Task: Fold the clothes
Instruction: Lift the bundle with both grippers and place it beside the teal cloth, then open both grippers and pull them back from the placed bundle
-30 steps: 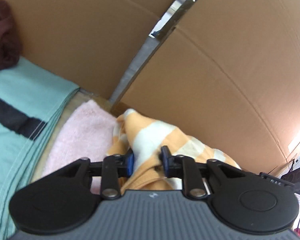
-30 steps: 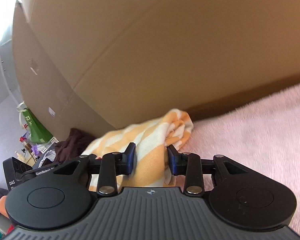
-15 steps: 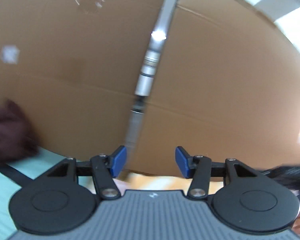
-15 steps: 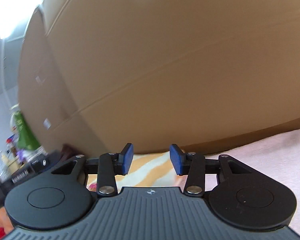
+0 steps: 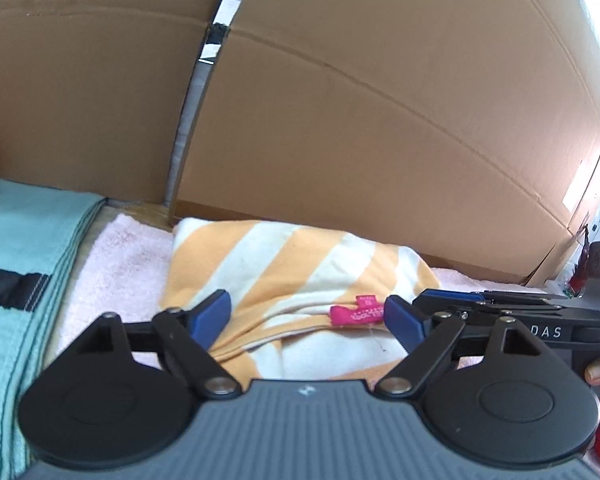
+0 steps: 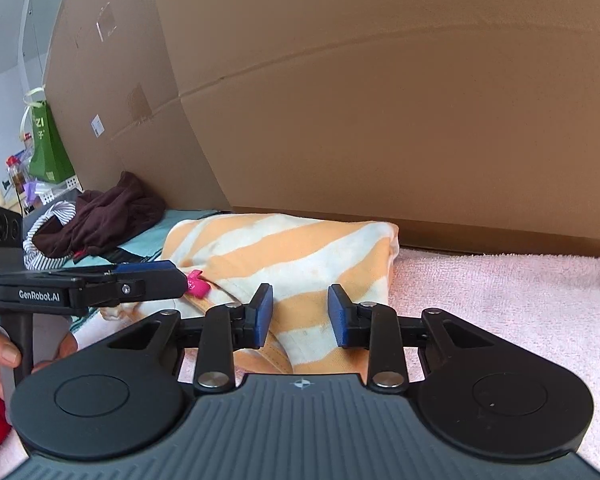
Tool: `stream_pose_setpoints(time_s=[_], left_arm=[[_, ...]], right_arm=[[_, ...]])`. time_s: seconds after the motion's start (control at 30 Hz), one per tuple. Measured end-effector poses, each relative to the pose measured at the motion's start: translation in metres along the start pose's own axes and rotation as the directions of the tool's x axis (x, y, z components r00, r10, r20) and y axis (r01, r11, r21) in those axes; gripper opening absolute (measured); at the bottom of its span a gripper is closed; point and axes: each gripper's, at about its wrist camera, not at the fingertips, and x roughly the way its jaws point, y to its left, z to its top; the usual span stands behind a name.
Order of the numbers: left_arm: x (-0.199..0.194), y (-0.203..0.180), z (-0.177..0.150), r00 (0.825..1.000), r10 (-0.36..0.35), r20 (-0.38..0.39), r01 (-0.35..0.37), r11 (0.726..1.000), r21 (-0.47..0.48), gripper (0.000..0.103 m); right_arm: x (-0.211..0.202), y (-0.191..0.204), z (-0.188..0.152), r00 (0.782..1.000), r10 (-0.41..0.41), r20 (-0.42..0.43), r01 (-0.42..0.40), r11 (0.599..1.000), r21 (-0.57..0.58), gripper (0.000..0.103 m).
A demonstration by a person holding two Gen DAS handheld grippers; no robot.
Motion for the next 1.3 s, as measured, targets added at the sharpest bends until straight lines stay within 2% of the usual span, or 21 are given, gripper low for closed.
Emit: stream_pose_setpoints(time_s=[0.1, 0.17, 0.23, 0.33, 0.43, 0.47, 0.57, 0.7, 0.8, 0.87, 0.9, 0.97, 1.03, 1.1, 1.2, 1.3], left_arm=[[0.001, -0.004, 0.001, 1.000, -0.005, 0.024, 0.004, 0.999, 0.041, 0.083], [-0.005, -0.011, 0.003, 0.997, -0.028, 0.067, 0.022, 0.996, 0.085, 0.083], [-0.005, -0.007, 0.001, 0.997, -0.035, 0.071, 0.027, 0.994, 0.105, 0.084], [0.006, 0.003, 0.001, 1.000, 0.026, 0.000, -0.026, 0.998, 0.063, 0.084], [0.008, -0.003, 0.006, 1.000, 0.012, 0.002, -0.012, 0.996, 0.086, 0.086], [0.009, -0.004, 0.006, 1.000, 0.009, -0.001, -0.009, 0.995, 0.096, 0.087], [0.010, -0.006, 0.007, 1.000, 0.001, -0.006, 0.000, 0.993, 0.119, 0.087], [0.010, -0.007, 0.009, 0.999, -0.045, -0.007, 0.045, 0.989, 0.141, 0.086], [0.013, -0.013, 0.003, 0.999, -0.035, -0.039, 0.042, 0.978, 0.203, 0.086], [0.018, -0.016, -0.004, 0.998, -0.009, -0.057, 0.021, 0.974, 0.223, 0.086], [0.016, -0.014, -0.004, 0.999, -0.014, -0.051, 0.025, 0.976, 0.215, 0.086], [0.013, -0.010, -0.003, 0.999, -0.028, -0.035, 0.035, 0.981, 0.193, 0.086], [0.014, -0.006, -0.003, 0.999, -0.039, -0.031, 0.043, 0.983, 0.176, 0.086], [0.015, -0.002, -0.003, 0.998, -0.048, -0.028, 0.052, 0.986, 0.159, 0.087], [0.011, 0.006, -0.004, 0.998, -0.062, -0.016, 0.064, 0.992, 0.106, 0.087], [0.004, 0.008, -0.003, 0.999, -0.053, -0.002, 0.053, 0.997, 0.060, 0.084]], right_arm=[[0.000, 0.002, 0.005, 1.000, -0.006, -0.020, 0.005, 0.999, -0.039, 0.031], [0.000, 0.003, 0.011, 1.000, -0.029, -0.002, 0.028, 0.999, -0.033, 0.030], [-0.001, 0.004, 0.017, 0.998, -0.050, 0.041, 0.051, 0.999, -0.018, 0.030], [0.012, 0.010, 0.027, 0.996, -0.062, 0.070, 0.063, 0.998, -0.007, 0.028], [0.043, 0.007, 0.035, 0.996, -0.088, 0.019, 0.087, 0.996, 0.029, 0.026], [0.054, 0.003, 0.033, 0.993, -0.121, -0.013, 0.121, 0.992, 0.044, 0.026], [0.063, -0.008, 0.026, 0.989, -0.145, 0.000, 0.145, 0.987, 0.064, 0.026], [0.034, -0.005, 0.022, 0.990, -0.141, 0.029, 0.135, 0.978, 0.157, 0.027], [0.012, 0.002, 0.007, 0.996, -0.078, 0.031, 0.073, 0.990, 0.122, 0.026], [0.005, 0.010, -0.002, 0.996, -0.091, 0.010, 0.090, 0.995, 0.039, 0.025], [0.000, 0.012, -0.001, 0.994, -0.107, 0.000, 0.107, 0.994, 0.027, 0.024], [-0.020, 0.012, 0.002, 0.991, -0.131, 0.003, 0.130, 0.987, 0.093, 0.027], [-0.044, 0.014, -0.004, 0.996, -0.069, 0.053, 0.063, 0.990, 0.123, 0.030], [-0.061, 0.016, -0.013, 0.998, -0.058, 0.037, 0.055, 0.995, 0.079, 0.033], [-0.079, 0.018, -0.033, 0.993, -0.111, 0.037, 0.111, 0.994, -0.018, 0.035], [-0.097, 0.007, -0.054, 0.989, -0.144, 0.038, 0.144, 0.989, 0.023, 0.036]])
